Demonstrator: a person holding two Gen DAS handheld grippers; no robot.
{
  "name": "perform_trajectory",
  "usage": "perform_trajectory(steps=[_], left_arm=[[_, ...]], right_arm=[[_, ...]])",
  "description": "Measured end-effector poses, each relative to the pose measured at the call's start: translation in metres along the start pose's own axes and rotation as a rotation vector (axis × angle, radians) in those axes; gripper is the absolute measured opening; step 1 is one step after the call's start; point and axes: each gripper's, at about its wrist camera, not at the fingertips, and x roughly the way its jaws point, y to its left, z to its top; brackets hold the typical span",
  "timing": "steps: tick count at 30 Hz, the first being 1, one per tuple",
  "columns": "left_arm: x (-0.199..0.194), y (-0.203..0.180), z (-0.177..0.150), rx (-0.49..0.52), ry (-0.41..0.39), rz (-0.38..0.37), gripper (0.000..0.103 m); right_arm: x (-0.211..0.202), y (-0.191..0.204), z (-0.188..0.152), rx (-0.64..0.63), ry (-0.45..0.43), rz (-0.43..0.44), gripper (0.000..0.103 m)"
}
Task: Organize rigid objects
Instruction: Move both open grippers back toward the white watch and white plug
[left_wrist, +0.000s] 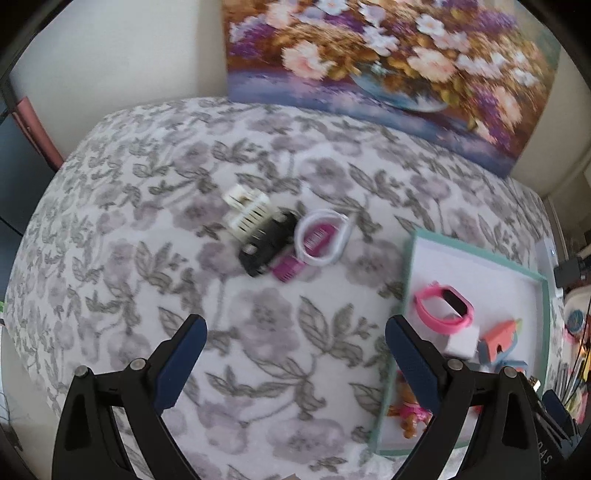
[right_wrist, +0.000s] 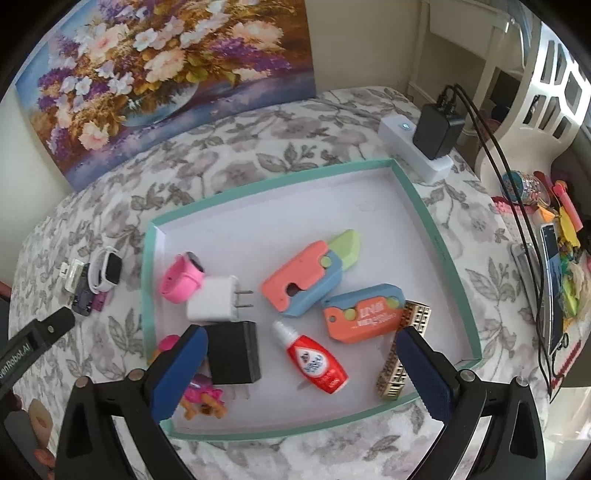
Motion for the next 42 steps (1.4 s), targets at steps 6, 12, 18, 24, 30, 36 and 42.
perform_trajectory(steps=[6,12,18,24,30,36,42], left_arm=[[0.001,0.035,0.009,-0.045,-0.012,0.044,0.097],[0.006,0.073,0.016,-0.117,-0.008,0.07,0.097],[0.012,0.1,0.019,-0.186,0.007,0.062,0.097],[0.016,0.112,0.021,-0.209,0.006,0.072,0.097],[0.024,0.117,0.026,-0.218,0.019,0.059,0.097],[0.033,0.117,0.034,-0.221,0.033,0.027,0.097],[0.043,0.121,0.045,-0.236,0.034,0.03,0.097]], right_arm=[[0.001,0.03,-0.005,-0.073,0.003,0.001,0.103],[-0.001,0.06,-0.01,-0.138,-0.009,0.005,0.103],[-0.004,0.086,-0.009,-0.181,-0.055,0.048,0.103],[-0.001,0.111,-0.006,-0.235,-0.071,0.036,0.103],[0.004,0.124,0.001,-0.259,-0.075,0.026,0.103],[0.011,0.136,0.011,-0.26,-0.073,0.029,0.103],[0.02,0.149,0.024,-0.256,-0.071,0.049,0.103]])
